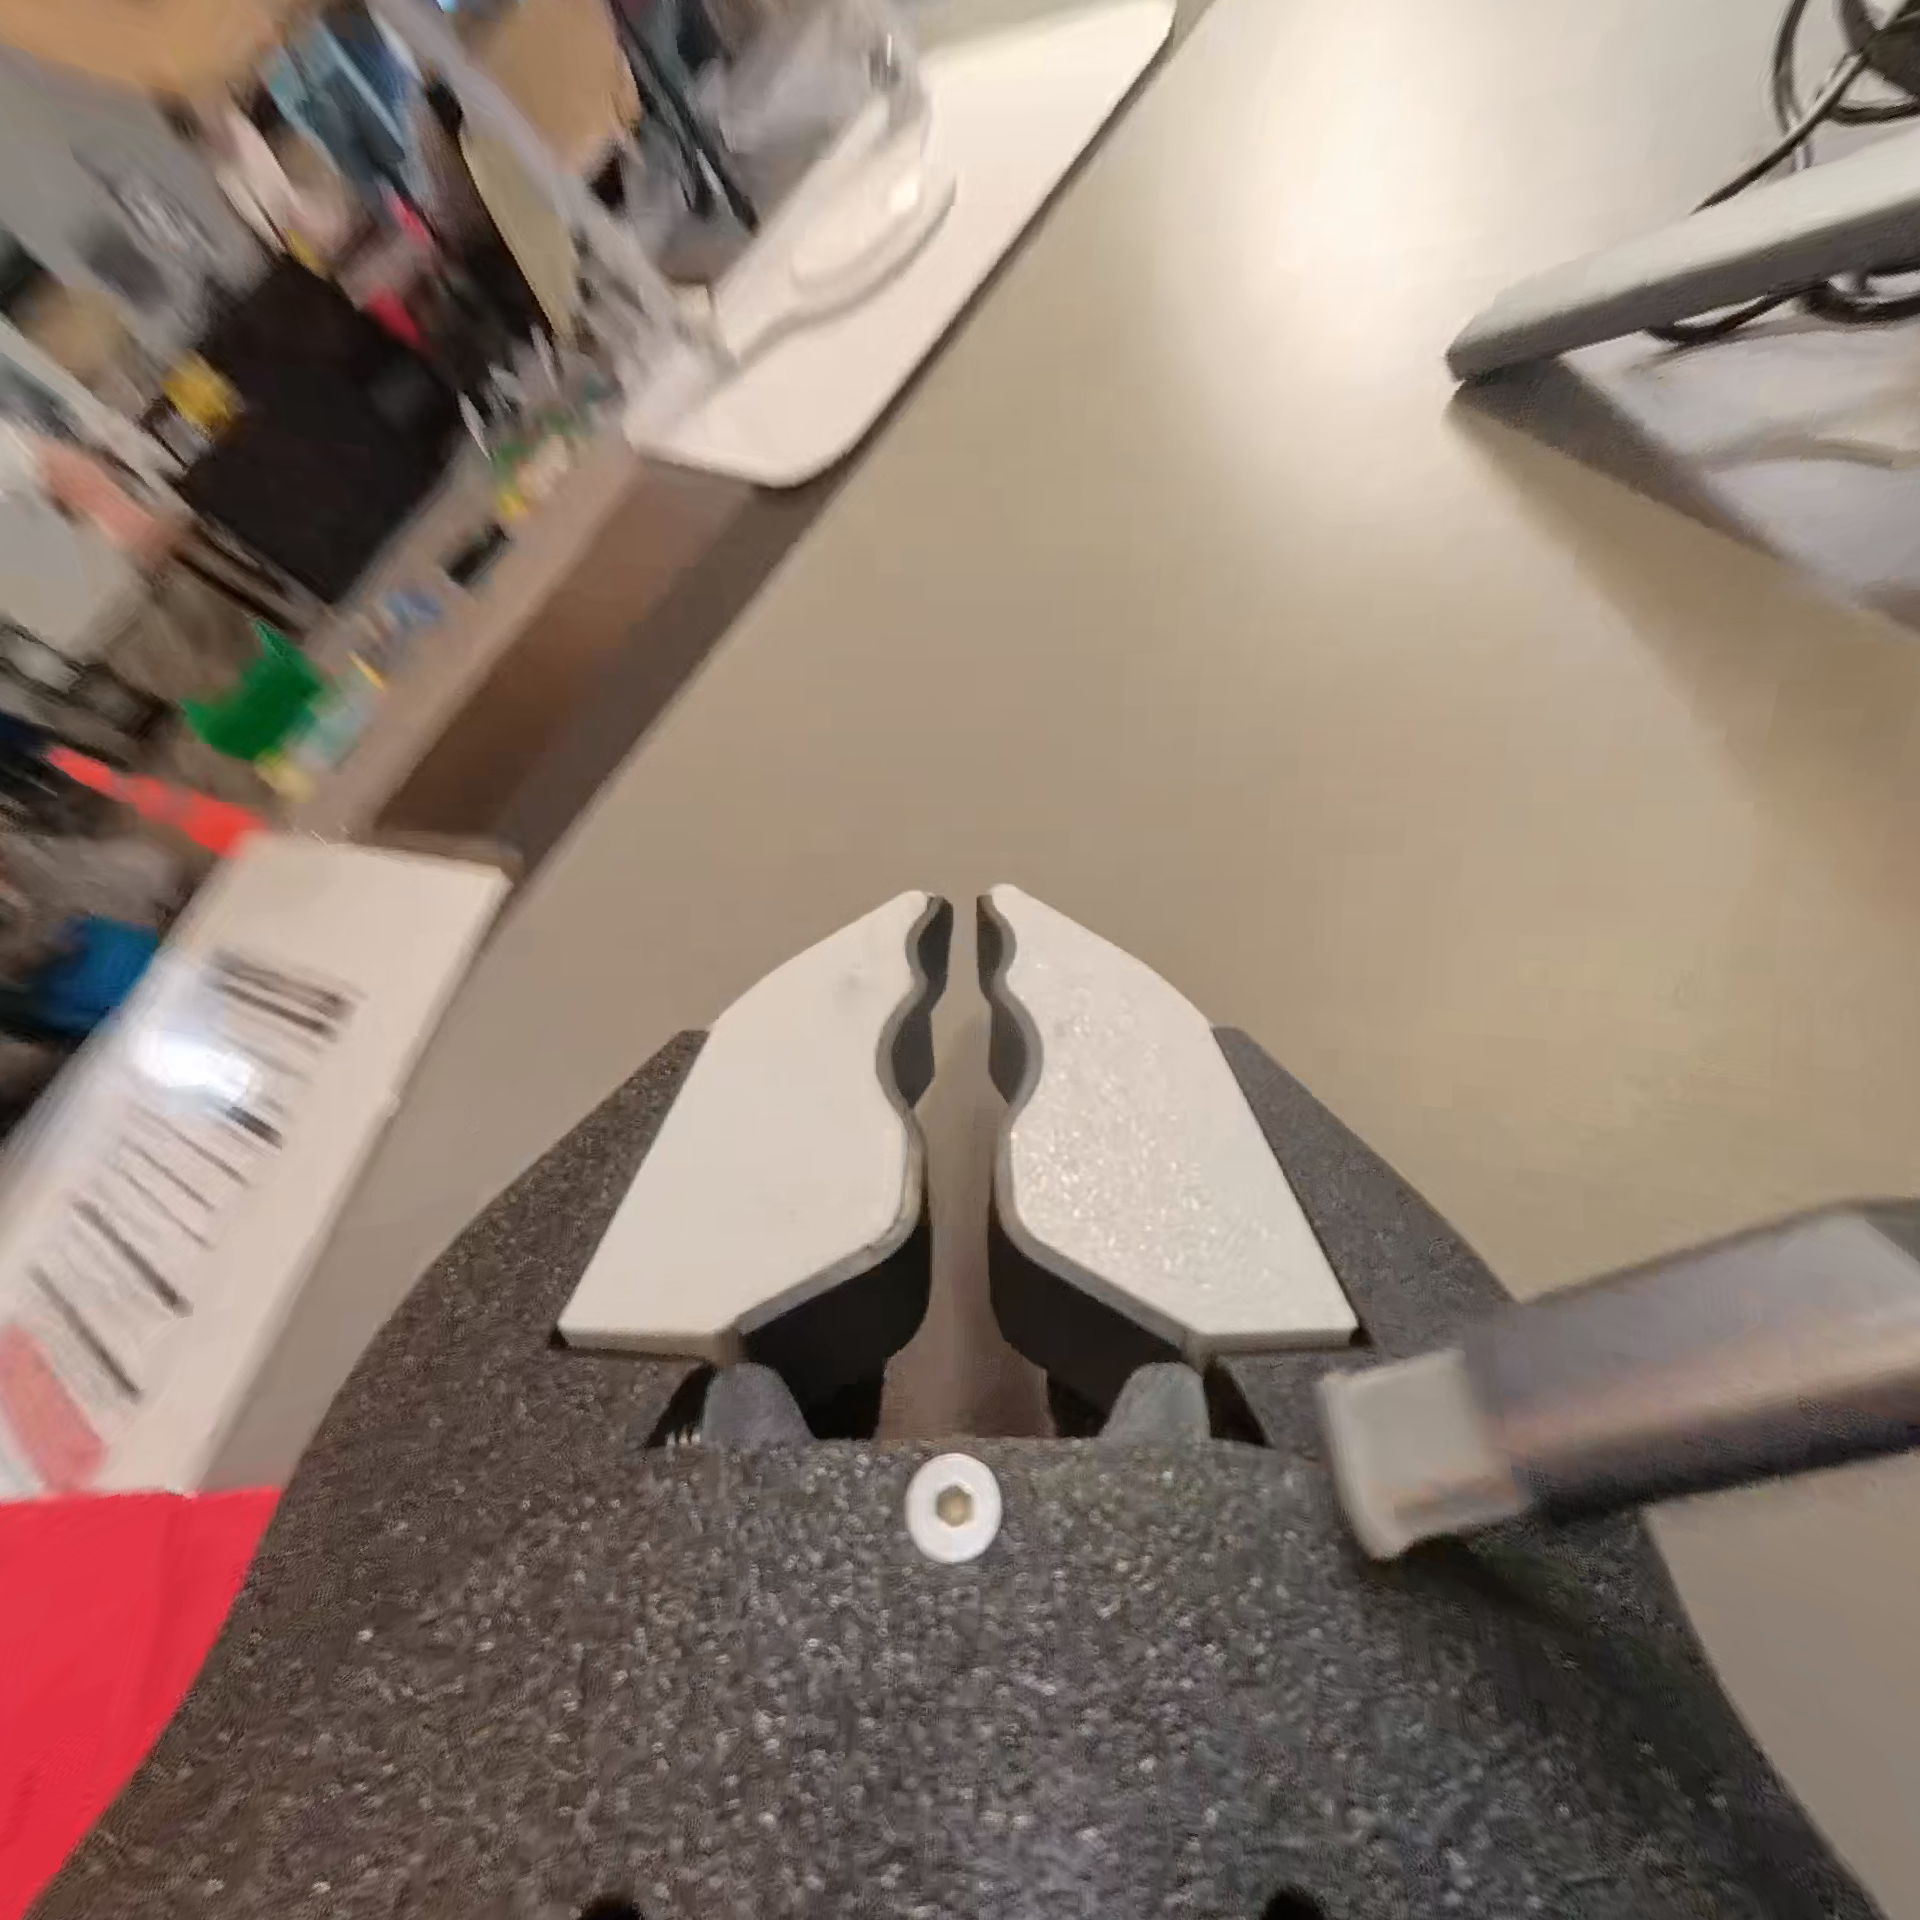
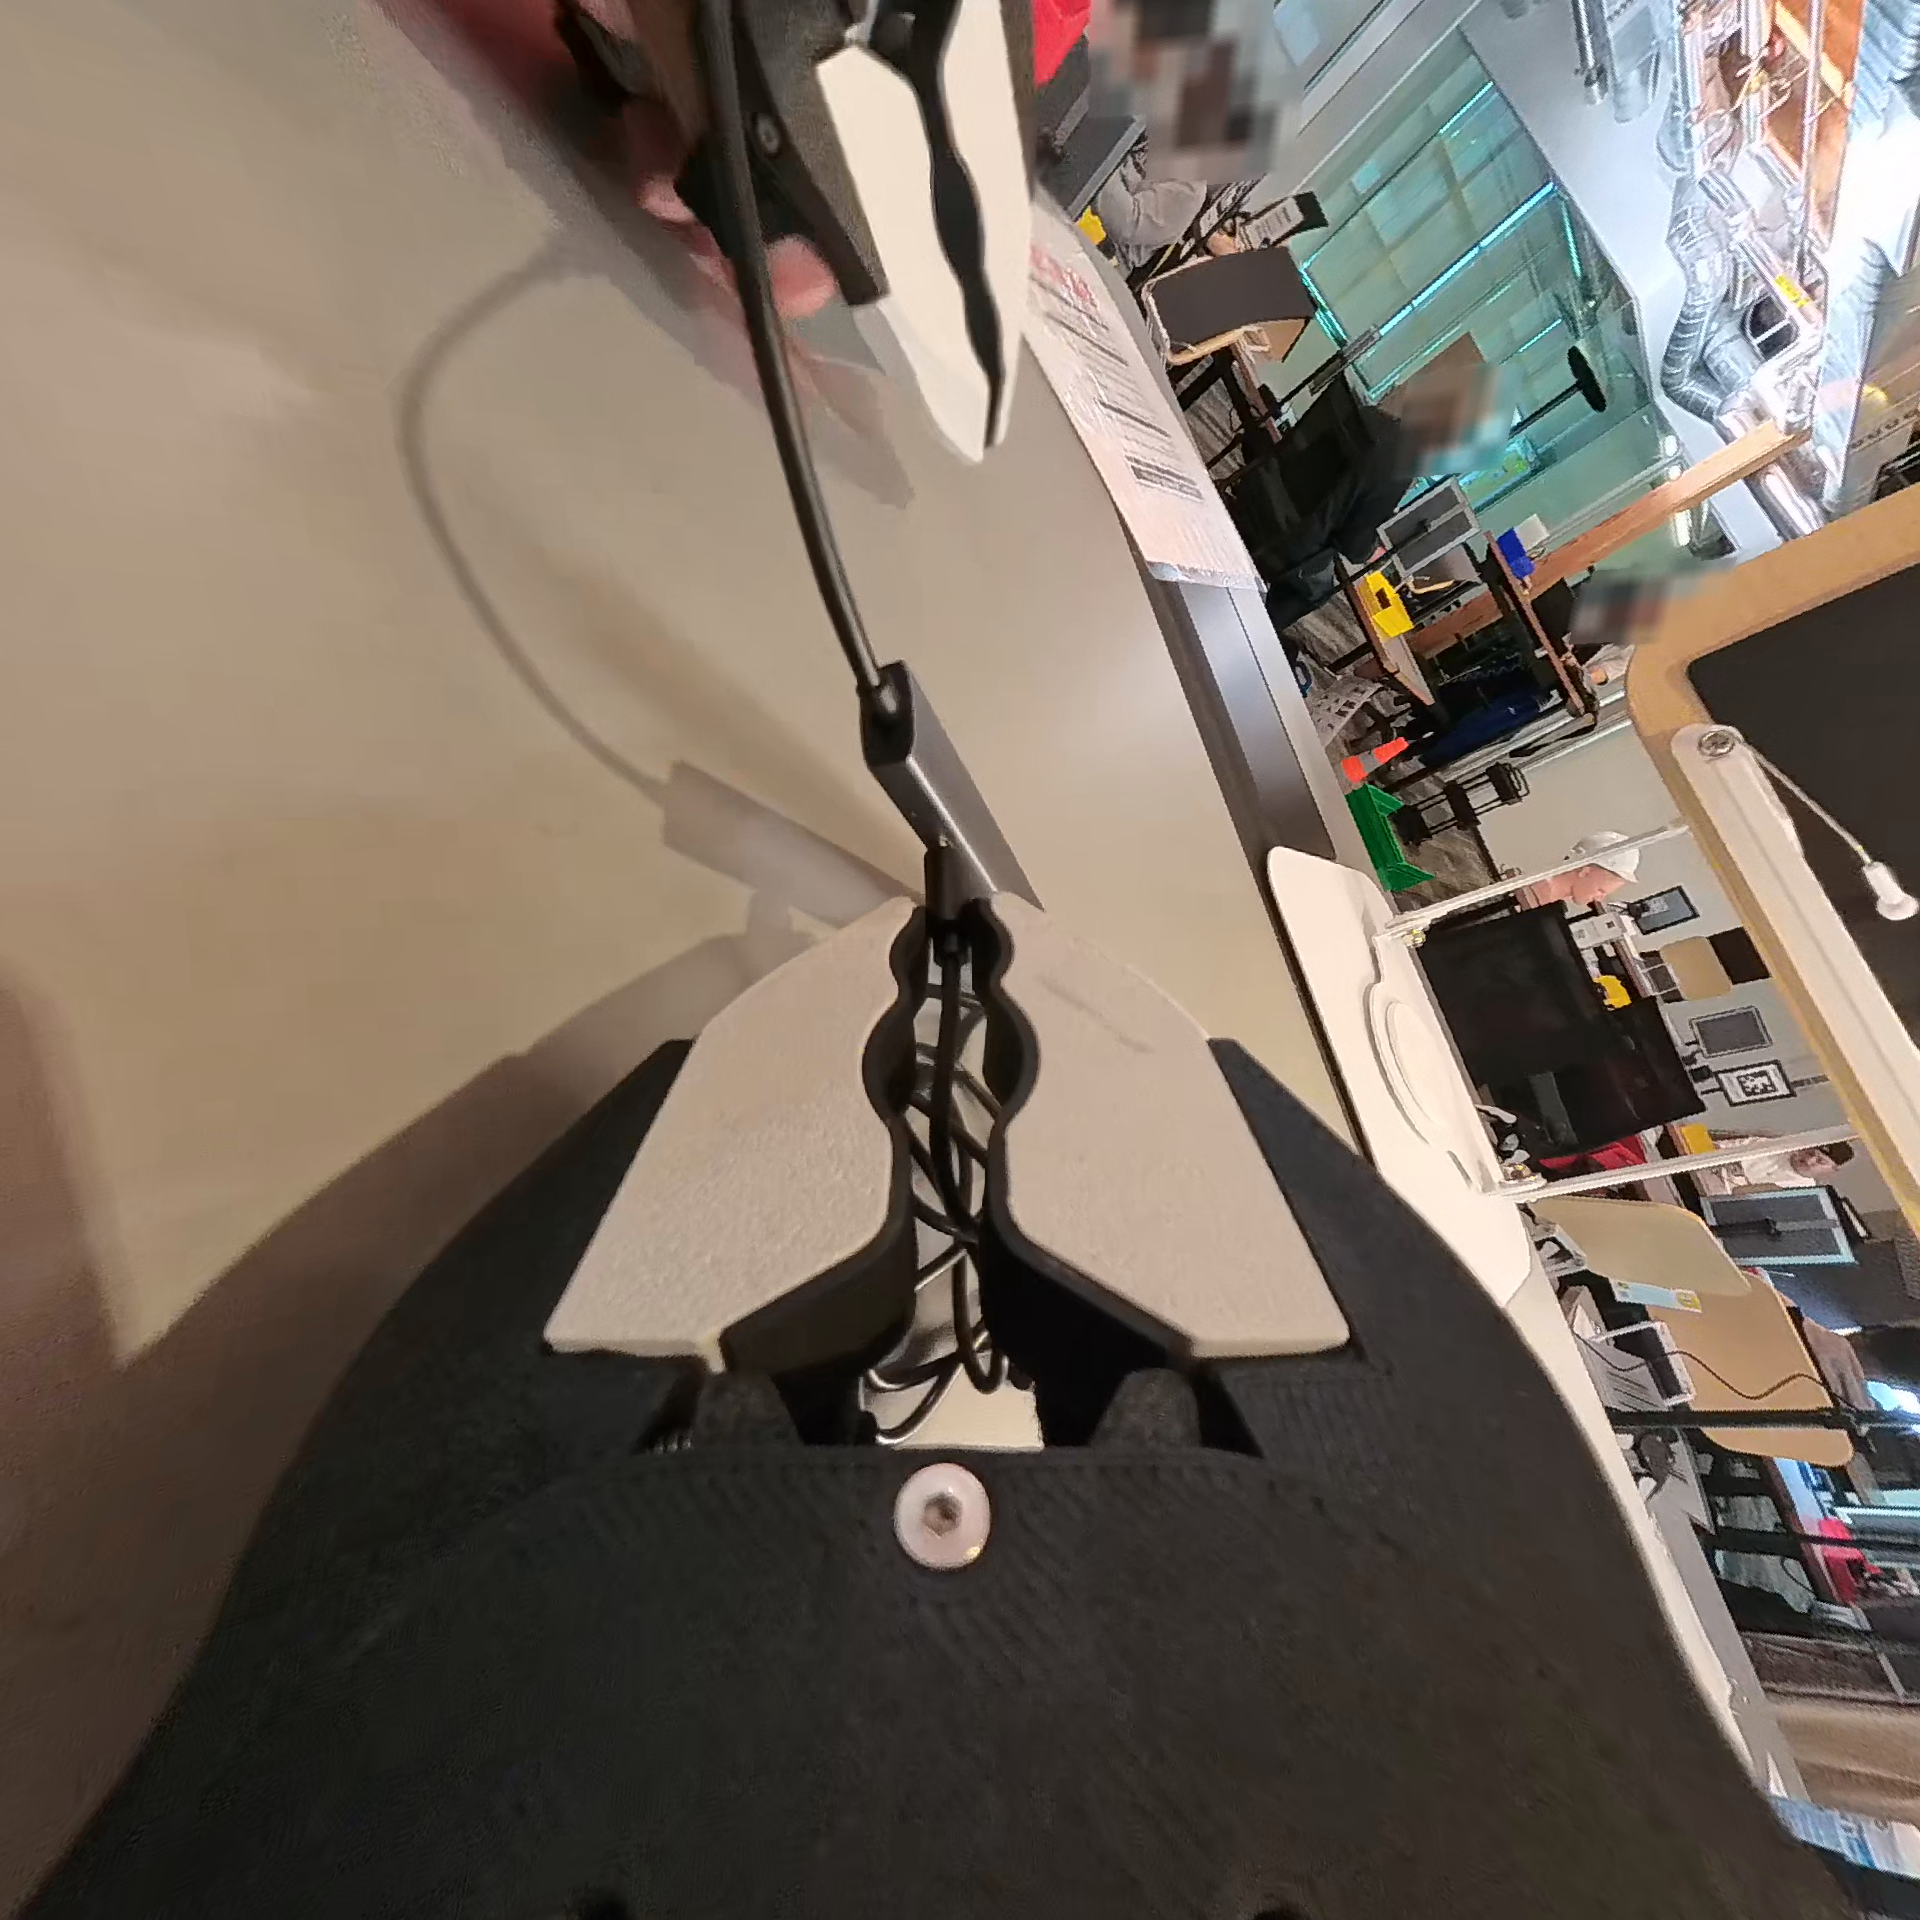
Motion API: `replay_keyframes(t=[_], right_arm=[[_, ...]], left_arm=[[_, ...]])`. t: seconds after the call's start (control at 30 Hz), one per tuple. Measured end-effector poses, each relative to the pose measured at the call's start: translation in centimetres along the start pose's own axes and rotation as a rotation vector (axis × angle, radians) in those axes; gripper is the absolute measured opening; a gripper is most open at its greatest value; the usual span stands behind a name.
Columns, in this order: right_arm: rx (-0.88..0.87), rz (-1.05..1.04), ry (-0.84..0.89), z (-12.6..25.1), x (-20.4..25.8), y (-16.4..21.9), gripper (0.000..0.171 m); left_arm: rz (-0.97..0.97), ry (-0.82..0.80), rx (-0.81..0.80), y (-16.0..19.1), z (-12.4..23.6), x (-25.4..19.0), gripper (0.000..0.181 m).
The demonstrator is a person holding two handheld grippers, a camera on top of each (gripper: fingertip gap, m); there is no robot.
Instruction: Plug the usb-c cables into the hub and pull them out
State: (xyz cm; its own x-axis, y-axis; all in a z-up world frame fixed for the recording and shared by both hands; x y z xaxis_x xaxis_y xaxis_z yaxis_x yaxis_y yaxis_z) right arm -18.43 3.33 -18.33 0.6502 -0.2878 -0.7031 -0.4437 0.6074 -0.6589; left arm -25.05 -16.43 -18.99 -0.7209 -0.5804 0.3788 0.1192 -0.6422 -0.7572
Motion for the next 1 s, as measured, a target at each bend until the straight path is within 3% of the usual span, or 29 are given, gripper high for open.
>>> replay_keyframes(t=[0.17,0.33,0.63,0.83,1.0], right_arm=[[0.021,0.025,-0.031,-0.1,0.6,0.3,0.008],[0.072,0.048,-0.091,0.0,1.3,1.0,0.008],[0.09,-0.022,-0.178,0.9,1.3,1.2,0.019],[0.1,-0.173,-0.103,2.4,-0.7,0.9,0.021],[0.137,-0.472,-0.048,5.6,-0.8,1.8,0.02]], left_arm=[[0.224,0.065,0.022,1.1,1.1,0.5,0.005],[0.32,0.162,0.109,2.1,0.6,-0.4,0.009],[0.475,0.144,0.106,2.6,0.8,0.6,0.014],[0.459,0.117,0.133,2.8,0.6,0.7,0.017],[0.486,0.176,0.153,3.1,0.4,0.3,0.015]])
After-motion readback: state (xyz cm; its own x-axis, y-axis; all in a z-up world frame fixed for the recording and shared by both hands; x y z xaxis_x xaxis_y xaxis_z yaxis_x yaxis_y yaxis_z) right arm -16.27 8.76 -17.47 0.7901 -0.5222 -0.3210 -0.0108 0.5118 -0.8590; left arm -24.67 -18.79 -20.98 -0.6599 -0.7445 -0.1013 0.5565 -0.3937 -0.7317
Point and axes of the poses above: each gripper's, where its closed fingertips meet, z back along the fingers, y out of its underside, x = y × z across the jaws, the point moved 3 cm from there along z, back along the fingers, and after that the axes turned 6 degrees about y, right-handed, at the moved point
